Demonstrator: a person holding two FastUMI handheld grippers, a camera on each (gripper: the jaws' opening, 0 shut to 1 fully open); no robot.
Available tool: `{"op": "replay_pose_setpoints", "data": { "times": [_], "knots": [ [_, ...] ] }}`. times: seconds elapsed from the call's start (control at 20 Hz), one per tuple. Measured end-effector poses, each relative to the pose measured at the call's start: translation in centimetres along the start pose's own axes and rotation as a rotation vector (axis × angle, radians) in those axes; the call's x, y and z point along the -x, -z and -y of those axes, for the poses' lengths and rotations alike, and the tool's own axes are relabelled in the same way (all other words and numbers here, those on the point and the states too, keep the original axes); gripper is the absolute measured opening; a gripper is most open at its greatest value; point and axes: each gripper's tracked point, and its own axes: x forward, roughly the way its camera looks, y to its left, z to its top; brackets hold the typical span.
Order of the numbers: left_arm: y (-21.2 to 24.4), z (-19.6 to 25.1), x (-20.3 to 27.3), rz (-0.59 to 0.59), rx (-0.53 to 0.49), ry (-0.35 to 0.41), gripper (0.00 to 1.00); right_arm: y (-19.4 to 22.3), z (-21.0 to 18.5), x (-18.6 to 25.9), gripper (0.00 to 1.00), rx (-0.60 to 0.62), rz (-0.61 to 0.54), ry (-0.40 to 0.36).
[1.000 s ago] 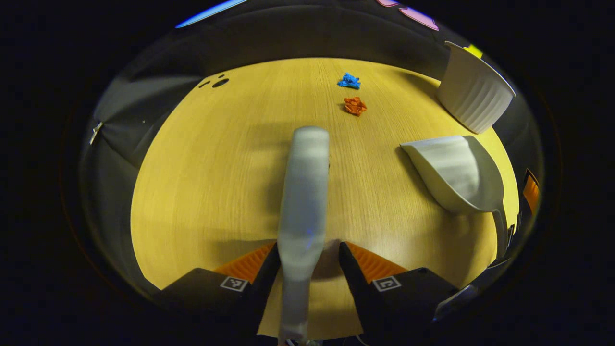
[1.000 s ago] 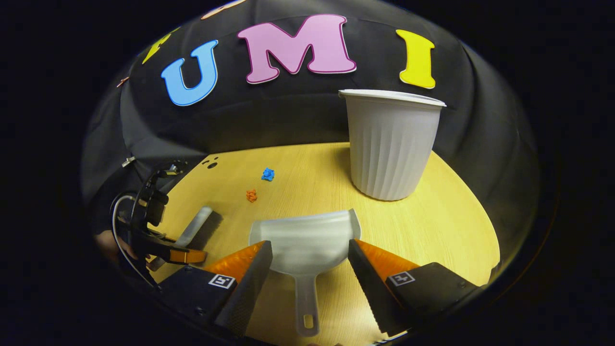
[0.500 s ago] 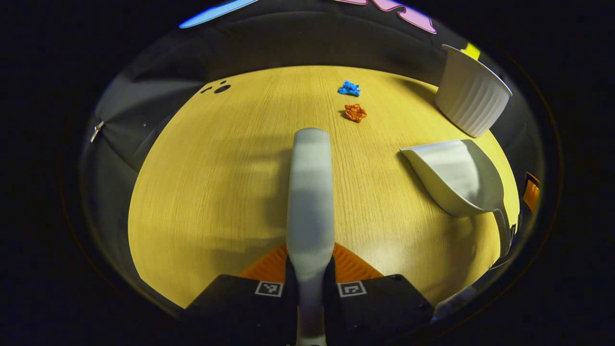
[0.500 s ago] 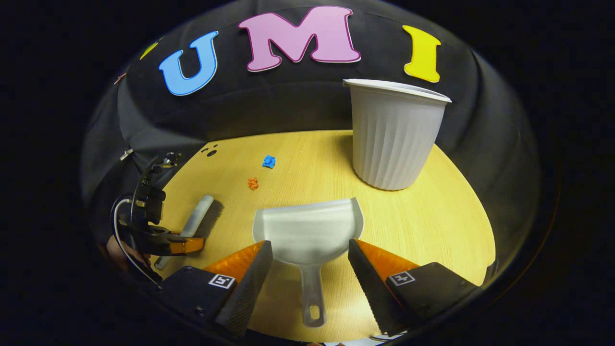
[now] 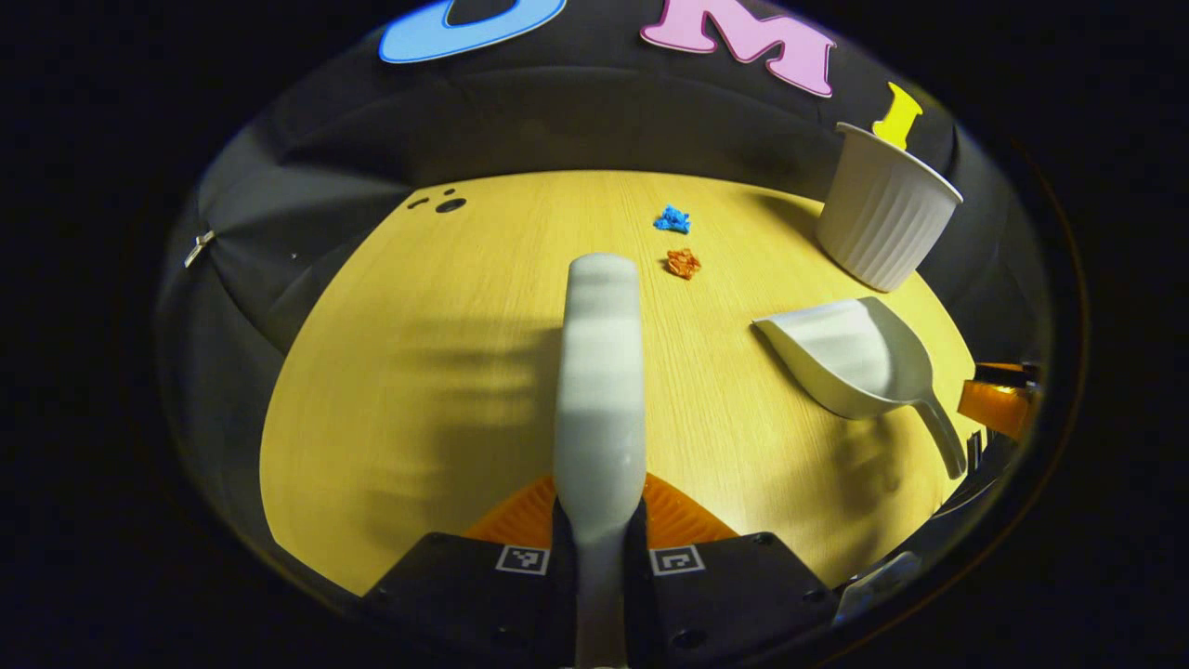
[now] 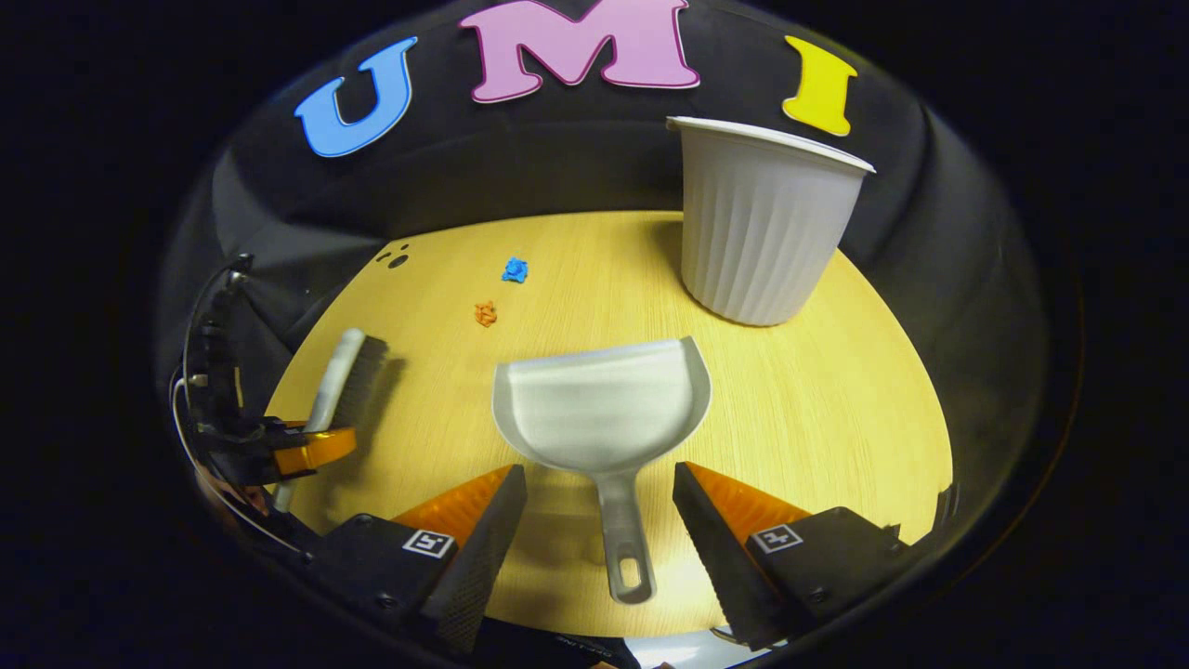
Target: Pick up the small broom and dustpan from the desktop, sweep the trash into the dustpan with the broom, and then empty the trash into the garbage bin.
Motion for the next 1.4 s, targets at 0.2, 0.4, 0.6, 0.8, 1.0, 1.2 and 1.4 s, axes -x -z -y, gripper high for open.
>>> {"op": "replay_pose_setpoints", "data": {
  "times": [0.2, 0.4, 0.6, 0.8, 1.0, 1.2, 1.4],
  "knots": [
    [0.4, -1.3, 2.3, 0.023, 0.049, -0.01, 0.22, 2.7, 1.5, -1.6, 0.99, -0.006, -0.09, 0.048],
    [2.1, -2.7, 3.1, -0.006, 0.095, -0.031, 0.25, 4.7, 2.3, -4.7, 0.99, 0.06, -0.188, 0.068],
    [3.2, -3.2, 3.4, -0.032, 0.093, -0.056, 0.25, 5.6, 2.7, -6.8, 0.99, 0.109, -0.24, 0.079],
    [3.3, -3.1, 3.5, -0.042, 0.092, -0.07, 0.25, 6.0, 2.0, -8.4, 0.77, 0.098, -0.256, 0.052],
    [3.0, -2.4, 3.1, -0.06, 0.099, -0.076, 0.25, 5.4, 1.3, -8.8, 0.55, 0.15, -0.245, 0.012],
    [2.5, -1.7, 2.6, -0.077, 0.1, -0.087, 0.28, 5.4, 1.4, -8.6, 0.35, 0.148, -0.254, -0.013],
    [-1.8, -1.3, 0.0, -0.07, 0.09, -0.076, 0.25, 5.3, 1.6, -8.8, 0.35, 0.232, -0.276, -0.086]
  ]
}}
